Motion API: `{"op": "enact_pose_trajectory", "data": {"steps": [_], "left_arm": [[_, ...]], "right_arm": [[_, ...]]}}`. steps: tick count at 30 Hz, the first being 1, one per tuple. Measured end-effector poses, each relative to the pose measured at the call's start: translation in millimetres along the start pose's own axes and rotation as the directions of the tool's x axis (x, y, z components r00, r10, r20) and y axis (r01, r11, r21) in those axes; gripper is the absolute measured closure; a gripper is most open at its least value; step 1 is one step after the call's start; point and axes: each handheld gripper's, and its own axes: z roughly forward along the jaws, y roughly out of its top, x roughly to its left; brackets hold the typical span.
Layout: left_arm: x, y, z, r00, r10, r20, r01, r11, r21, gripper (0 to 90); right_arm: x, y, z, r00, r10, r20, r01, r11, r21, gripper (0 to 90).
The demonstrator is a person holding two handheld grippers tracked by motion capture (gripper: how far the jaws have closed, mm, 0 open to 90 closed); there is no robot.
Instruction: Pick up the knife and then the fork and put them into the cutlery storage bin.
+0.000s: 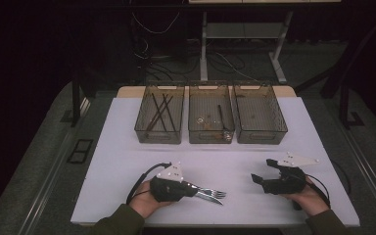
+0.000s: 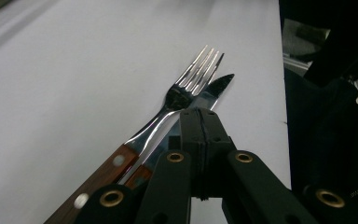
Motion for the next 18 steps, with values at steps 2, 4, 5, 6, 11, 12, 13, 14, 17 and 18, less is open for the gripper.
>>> {"op": "enact_pose_trajectory", "data": {"steps": [2,4,5,6,11,12,13,14,17,18], "left_arm": [[0.9,2.4,4.0,0.9998,0.021,0.005,-0.022,0.9997,0.014,89.1],[0.7,4.3,8.0,0.9997,0.022,0.013,-0.023,0.9997,0.013,89.1],[0.2,5.1,10.2,0.9996,0.023,0.015,-0.023,0.9996,0.013,89.1],[0.3,5.9,12.1,0.9992,0.034,0.020,-0.034,0.9992,0.022,89.1],[-3.9,8.9,23.3,0.9983,0.052,0.027,-0.053,0.9970,0.057,89.2],[-4.8,9.7,25.0,0.9978,0.058,0.030,-0.060,0.9960,0.066,89.2],[-6.0,10.2,27.4,0.9976,0.061,0.034,-0.063,0.9959,0.065,89.2],[-7.4,10.7,29.9,0.9976,0.061,0.033,-0.063,0.9959,0.064,89.1],[-8.2,12.8,35.3,0.9940,0.103,0.036,-0.106,0.9902,0.091,89.1],[-8.7,13.3,36.7,0.9935,0.108,0.035,-0.111,0.9887,0.100,89.1]], "right_arm": [[-0.3,0.2,0.2,1.0000,-0.001,-0.002,0.001,1.000,0.005,17.3],[-0.5,0.4,0.3,1.0000,0.001,-0.001,-0.001,1.000,0.004,17.3],[-0.7,0.5,0.2,1.0000,0.002,-0.001,-0.001,1.000,0.003,17.3],[-0.6,0.5,0.5,1.0000,0.003,0.000,-0.003,1.000,-0.001,17.3],[-0.2,0.4,0.4,1.0000,0.000,-0.003,0.000,1.000,0.001,17.3],[-0.4,0.5,0.4,1.0000,0.002,-0.004,-0.002,1.000,0.001,17.3],[-0.6,0.6,0.5,1.0000,0.000,-0.003,0.000,1.000,0.001,17.3],[-0.5,0.5,0.5,1.0000,-0.001,-0.003,0.001,1.000,0.001,17.3],[-0.4,0.7,0.0,1.0000,0.001,-0.004,-0.001,1.000,-0.002,17.3],[-0.5,0.8,0.0,1.0000,0.001,-0.004,-0.001,1.000,-0.002,17.3]]}}
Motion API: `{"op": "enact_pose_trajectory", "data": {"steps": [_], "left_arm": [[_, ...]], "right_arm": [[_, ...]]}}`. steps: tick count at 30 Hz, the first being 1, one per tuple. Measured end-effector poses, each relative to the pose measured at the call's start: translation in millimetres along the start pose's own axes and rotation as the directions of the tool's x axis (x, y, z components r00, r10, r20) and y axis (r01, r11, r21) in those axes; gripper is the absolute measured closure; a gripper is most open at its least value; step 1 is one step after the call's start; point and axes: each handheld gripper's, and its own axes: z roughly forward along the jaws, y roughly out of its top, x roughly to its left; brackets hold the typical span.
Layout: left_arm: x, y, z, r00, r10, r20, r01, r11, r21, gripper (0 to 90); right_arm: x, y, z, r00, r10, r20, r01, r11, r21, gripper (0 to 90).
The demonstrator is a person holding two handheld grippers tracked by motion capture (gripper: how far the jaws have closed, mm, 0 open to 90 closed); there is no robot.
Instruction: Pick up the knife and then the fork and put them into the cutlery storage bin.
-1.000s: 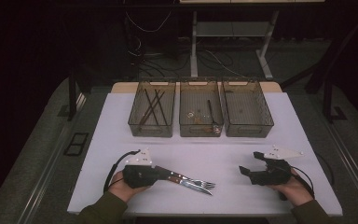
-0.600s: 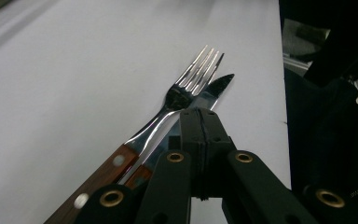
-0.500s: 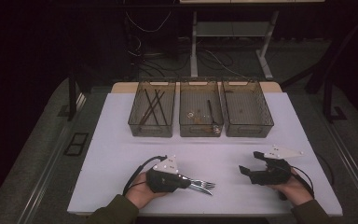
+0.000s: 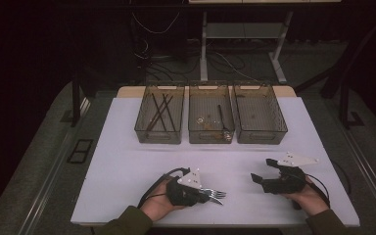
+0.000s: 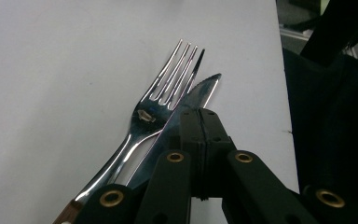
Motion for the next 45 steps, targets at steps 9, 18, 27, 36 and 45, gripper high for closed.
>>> {"op": "enact_pose_trajectory", "data": {"steps": [9,18,27,36,45], "left_arm": [[-0.3,3.0,5.0,0.9999,0.016,-0.003,-0.016,0.9998,0.008,89.2],[2.8,6.4,7.6,0.9992,0.032,-0.025,-0.032,0.9994,0.011,89.2],[8.3,10.5,10.0,0.9972,0.046,-0.059,-0.045,0.9988,0.018,89.2],[13.4,12.9,12.2,0.9963,0.034,-0.079,-0.033,0.9994,0.012,89.2],[20.3,15.0,12.4,0.9950,0.031,-0.095,-0.029,0.9993,0.022,89.3]], "right_arm": [[-0.5,-0.1,-0.2,1.0000,0.002,0.000,-0.002,1.000,-0.001,17.3],[-0.5,-0.1,0.0,1.0000,0.003,-0.001,-0.003,1.000,0.001,17.3],[-0.7,-0.1,-0.3,1.0000,0.002,-0.003,-0.002,1.000,-0.001,17.3],[-0.9,-0.1,-0.3,1.0000,0.003,-0.005,-0.003,1.000,-0.001,17.3],[-0.7,-0.1,-0.4,1.0000,0.003,-0.006,-0.003,1.000,-0.001,17.3]]}}
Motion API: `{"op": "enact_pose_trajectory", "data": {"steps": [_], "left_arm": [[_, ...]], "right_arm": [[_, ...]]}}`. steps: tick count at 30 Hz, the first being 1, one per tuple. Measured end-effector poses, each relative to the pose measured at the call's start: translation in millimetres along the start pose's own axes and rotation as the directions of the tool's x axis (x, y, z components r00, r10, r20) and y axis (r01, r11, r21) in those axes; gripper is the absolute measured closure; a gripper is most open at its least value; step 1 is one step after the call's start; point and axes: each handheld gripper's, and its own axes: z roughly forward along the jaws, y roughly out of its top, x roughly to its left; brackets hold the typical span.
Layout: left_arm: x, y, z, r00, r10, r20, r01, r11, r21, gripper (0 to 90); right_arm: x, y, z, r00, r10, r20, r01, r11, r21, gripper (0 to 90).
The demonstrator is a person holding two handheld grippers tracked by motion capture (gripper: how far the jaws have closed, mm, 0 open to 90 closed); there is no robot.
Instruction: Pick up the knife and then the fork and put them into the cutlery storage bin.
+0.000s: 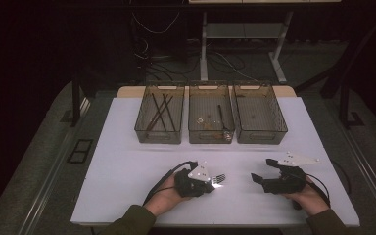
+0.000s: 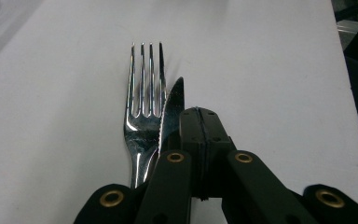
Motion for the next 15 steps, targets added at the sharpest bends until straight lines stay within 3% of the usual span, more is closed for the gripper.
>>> {"op": "enact_pose_trajectory", "data": {"steps": [8,15], "left_arm": [[3.7,3.4,0.6,0.9996,0.004,-0.028,-0.003,0.9997,0.022,89.3],[7.0,3.4,0.5,0.9986,-0.019,-0.049,0.020,0.9996,0.020,89.3]], "right_arm": [[0.2,0.0,-0.2,1.0000,0.000,-0.002,0.000,1.000,0.000,17.3],[0.0,0.0,0.0,1.0000,-0.002,-0.003,0.002,1.000,0.000,17.3]]}}
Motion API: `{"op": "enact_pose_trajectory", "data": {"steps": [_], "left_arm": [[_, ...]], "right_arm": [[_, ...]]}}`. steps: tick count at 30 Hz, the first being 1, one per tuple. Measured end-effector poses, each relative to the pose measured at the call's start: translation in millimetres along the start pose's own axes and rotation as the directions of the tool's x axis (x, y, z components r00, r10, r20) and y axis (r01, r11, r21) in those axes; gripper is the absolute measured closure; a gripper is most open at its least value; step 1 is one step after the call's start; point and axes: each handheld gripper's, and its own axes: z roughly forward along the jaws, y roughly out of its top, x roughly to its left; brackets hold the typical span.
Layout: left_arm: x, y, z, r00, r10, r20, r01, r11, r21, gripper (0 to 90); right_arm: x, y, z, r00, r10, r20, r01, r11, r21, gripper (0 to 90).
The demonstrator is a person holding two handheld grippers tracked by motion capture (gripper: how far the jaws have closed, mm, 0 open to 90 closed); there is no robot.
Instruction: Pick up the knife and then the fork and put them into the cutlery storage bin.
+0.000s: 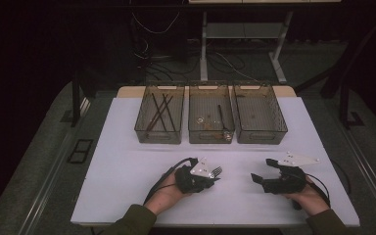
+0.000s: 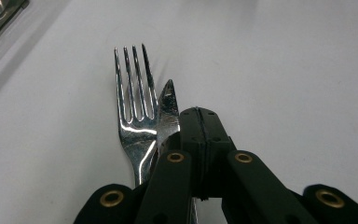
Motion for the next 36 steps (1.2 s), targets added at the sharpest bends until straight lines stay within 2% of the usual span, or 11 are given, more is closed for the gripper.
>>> {"op": "enact_pose_trajectory", "data": {"steps": [4,5,7,8,12,15,20,23,31,32,36], "left_arm": [[0.4,-0.7,-2.4,0.9998,-0.018,0.008,0.018,0.9998,-0.005,89.1],[0.3,-0.7,-4.7,0.9996,-0.028,0.010,0.028,0.9995,-0.017,89.1],[-0.2,-1.2,-10.8,0.9968,-0.076,0.025,0.077,0.9957,-0.052,85.9],[0.3,-1.4,-15.0,0.9966,-0.078,0.025,0.080,0.9949,-0.062,84.5],[3.3,-6.7,-33.4,0.9937,-0.112,-0.004,0.111,0.9894,-0.094,76.6],[8.2,-16.8,-46.0,0.9879,-0.150,-0.038,0.145,0.9833,-0.110,70.9],[14.5,-35.8,-63.6,0.9794,-0.185,-0.082,0.176,0.9790,-0.103,65.8],[13.8,-44.0,-69.5,0.9738,-0.211,-0.085,0.201,0.9732,-0.111,65.6],[8.4,-55.5,-67.7,0.9714,-0.228,-0.065,0.223,0.9716,-0.078,68.1],[8.5,-55.9,-66.8,0.9696,-0.236,-0.066,0.230,0.9698,-0.080,68.6],[9.4,-57.4,-64.7,0.9708,-0.231,-0.065,0.227,0.9719,-0.063,69.5]], "right_arm": [[0.2,0.2,-0.3,1.0000,-0.001,-0.002,0.001,1.000,0.000,17.3],[0.4,0.2,-0.4,1.0000,-0.002,-0.003,0.002,1.000,0.000,17.3],[0.5,0.2,-0.6,1.0000,-0.008,-0.005,0.008,1.000,-0.001,17.3],[0.7,0.2,-0.7,1.0000,-0.009,-0.005,0.009,1.000,-0.001,17.3],[0.6,0.3,-1.0,0.9999,-0.010,-0.006,0.010,1.000,0.000,17.3],[0.6,0.2,-1.3,0.9999,-0.013,-0.006,0.013,1.000,0.001,17.3],[0.9,0.3,-1.1,0.9999,-0.015,-0.006,0.015,1.000,0.003,17.3],[0.7,0.1,-0.9,0.9999,-0.014,-0.006,0.014,1.000,0.003,17.3],[0.9,-0.2,-0.4,0.9999,-0.016,-0.007,0.016,1.000,0.007,17.3],[1.0,-0.2,-0.3,0.9998,-0.017,-0.007,0.017,1.000,0.007,17.3],[1.3,-0.2,-0.3,0.9998,-0.018,-0.007,0.018,1.000,0.008,17.3]]}}
